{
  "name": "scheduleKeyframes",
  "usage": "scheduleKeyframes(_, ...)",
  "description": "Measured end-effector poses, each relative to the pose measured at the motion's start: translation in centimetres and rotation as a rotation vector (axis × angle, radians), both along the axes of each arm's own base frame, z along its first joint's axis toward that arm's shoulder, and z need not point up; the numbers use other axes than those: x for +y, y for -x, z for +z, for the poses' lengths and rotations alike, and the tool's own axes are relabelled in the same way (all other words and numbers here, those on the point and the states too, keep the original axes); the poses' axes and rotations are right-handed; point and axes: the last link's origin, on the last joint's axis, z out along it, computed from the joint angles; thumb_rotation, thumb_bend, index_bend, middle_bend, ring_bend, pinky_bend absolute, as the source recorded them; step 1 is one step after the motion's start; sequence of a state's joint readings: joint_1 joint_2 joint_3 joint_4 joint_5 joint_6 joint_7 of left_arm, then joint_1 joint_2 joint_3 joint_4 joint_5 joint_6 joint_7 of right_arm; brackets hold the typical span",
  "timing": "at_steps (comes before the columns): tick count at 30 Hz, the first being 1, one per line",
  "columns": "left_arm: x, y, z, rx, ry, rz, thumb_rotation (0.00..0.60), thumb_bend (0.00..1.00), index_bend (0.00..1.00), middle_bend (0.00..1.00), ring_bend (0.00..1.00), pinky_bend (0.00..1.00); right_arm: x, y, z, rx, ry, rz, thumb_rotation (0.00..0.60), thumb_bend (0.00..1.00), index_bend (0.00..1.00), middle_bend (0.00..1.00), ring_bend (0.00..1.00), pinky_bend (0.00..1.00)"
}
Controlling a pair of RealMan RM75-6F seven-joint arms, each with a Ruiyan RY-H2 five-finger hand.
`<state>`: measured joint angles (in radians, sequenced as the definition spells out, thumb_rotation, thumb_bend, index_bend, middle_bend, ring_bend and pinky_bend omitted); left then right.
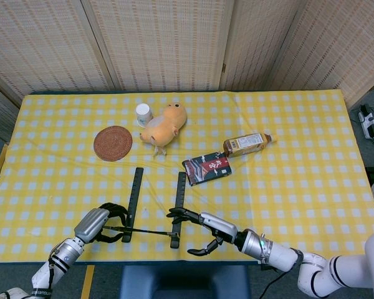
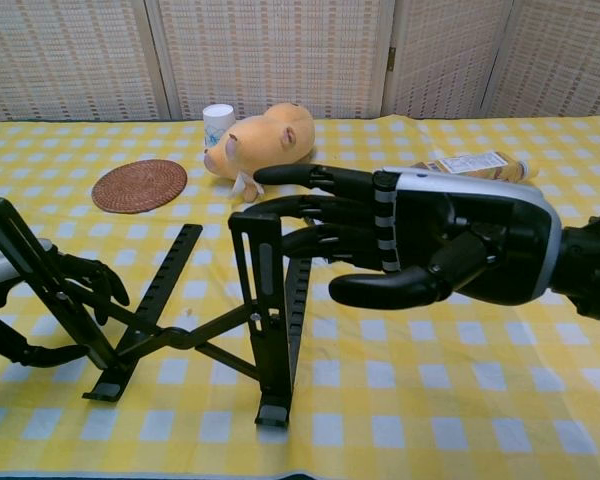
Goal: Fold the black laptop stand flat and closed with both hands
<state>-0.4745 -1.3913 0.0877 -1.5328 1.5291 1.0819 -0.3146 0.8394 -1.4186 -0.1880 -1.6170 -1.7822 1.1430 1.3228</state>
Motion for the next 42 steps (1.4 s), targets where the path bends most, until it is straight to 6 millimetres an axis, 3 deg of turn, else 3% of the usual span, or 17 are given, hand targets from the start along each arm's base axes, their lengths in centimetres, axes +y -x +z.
scheduleKeyframes(20,-0.25,-0.19,-0.24,-0.012,0.012,0.001,0.6,0.38,0.58,0.37,0.27,0.2,0.0,0.11,-0.07,0.0,0.002,-0.009,0.6,0.34,0.0,0.11,0.15,0.0)
scheduleKeyframes(34,-0.47,-0.32,-0.5,-0.016,0.026,0.002,0.6,0.46,0.6,0.38,0.27,0.2,0.0,0.39,-0.13,0.004,0.004,-0.013,0.6,0.34,0.0,0.11,0.15,0.0)
scheduleKeyframes(42,-0.87,-0.62,-0.44,-0.027,0.033,-0.008,0.6,0.45,0.46,0.38,0.23,0.18,-0.08,0.67,-0.27,0.038,0.039,0.01,0.6,0.34,0.0,0.11,0.15,0.0)
